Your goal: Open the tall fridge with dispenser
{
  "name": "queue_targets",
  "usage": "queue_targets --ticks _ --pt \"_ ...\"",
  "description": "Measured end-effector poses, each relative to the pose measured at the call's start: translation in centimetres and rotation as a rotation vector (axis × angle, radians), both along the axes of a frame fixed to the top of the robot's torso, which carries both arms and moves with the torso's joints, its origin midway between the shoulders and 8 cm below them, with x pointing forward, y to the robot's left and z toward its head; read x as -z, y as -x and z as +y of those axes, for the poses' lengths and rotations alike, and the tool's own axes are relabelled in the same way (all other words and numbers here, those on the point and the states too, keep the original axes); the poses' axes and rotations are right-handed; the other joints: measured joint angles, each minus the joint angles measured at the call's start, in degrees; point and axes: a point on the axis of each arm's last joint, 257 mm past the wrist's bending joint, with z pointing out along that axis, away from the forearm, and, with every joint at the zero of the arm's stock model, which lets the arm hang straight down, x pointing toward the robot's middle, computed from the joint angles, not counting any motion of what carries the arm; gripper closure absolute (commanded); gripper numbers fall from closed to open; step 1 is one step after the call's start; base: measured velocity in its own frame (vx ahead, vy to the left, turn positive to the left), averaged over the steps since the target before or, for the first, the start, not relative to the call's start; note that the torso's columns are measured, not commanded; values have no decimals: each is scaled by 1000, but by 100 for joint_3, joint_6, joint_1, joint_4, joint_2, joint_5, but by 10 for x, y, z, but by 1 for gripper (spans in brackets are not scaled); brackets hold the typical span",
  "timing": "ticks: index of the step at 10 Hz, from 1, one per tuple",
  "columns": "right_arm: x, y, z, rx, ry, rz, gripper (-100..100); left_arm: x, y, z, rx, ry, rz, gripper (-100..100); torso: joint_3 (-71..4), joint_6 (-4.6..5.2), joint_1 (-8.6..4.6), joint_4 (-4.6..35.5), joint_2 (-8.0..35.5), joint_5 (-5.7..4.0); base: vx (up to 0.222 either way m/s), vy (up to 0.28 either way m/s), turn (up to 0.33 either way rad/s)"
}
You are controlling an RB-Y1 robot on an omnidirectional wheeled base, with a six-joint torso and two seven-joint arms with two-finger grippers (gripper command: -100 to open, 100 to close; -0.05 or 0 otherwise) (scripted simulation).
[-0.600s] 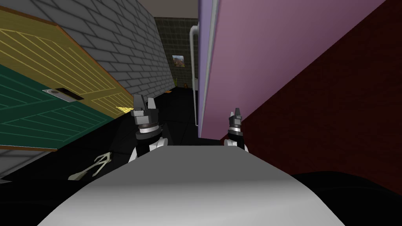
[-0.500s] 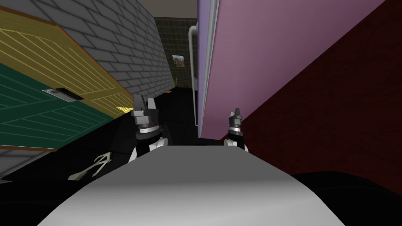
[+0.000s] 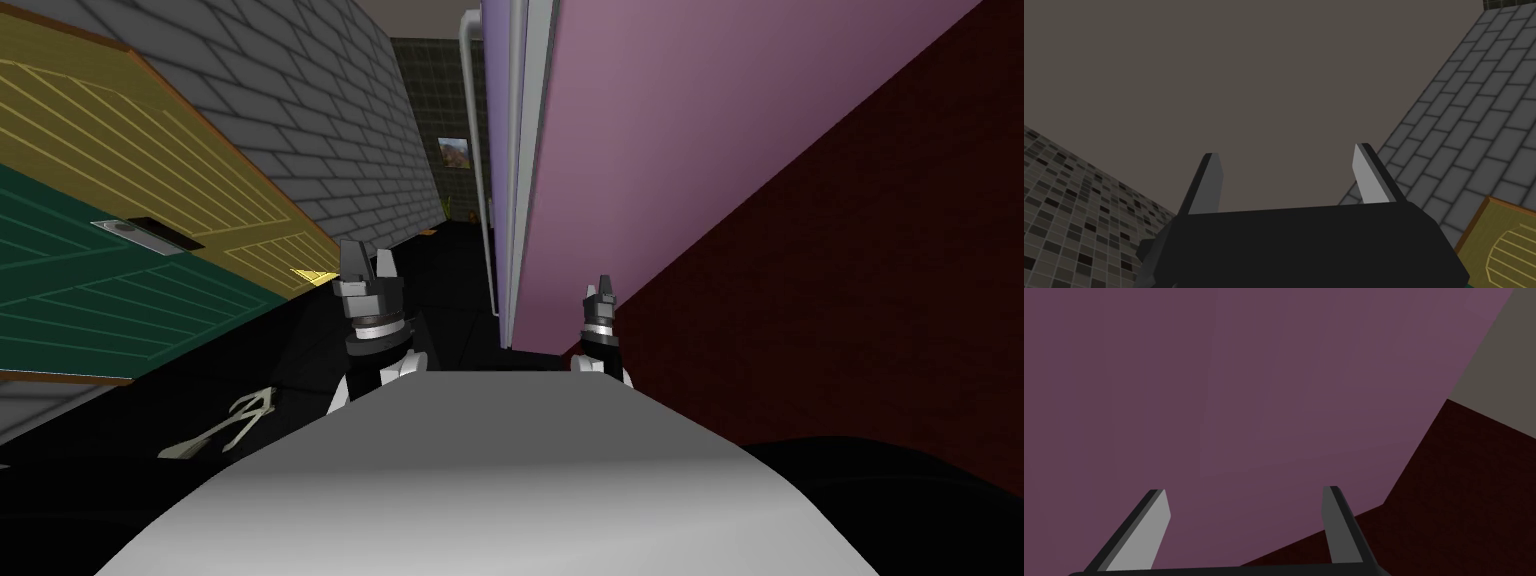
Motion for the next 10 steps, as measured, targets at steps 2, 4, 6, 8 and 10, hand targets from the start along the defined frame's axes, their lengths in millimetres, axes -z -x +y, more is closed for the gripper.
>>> queue_targets --ticks 2,4,6,8,10 --pt "0 0 0 0 0 0 0 0 0 0 0 0 0 0 -1691 0 0 846 847 0 0 0 0" --pt "0 0 0 0 0 0 -100 0 0 0 0 0 0 0 -3383 0 0 1692 1693 0 6 10 11" --pt "7 -3 2 -18 62 35 -100 0 0 0 0 0 0 0 -3891 0 12 1936 1937 4 7 45 20" --pt "12 -4 3 -31 112 66 -100 0 0 0 0 0 1 0 -3920 0 1 1958 1958 0 5 54 36" --pt "24 -8 0 -36 190 127 -100 0 0 0 0 0 0 0 -3920 0 10 1960 1959 3 16 101 61"
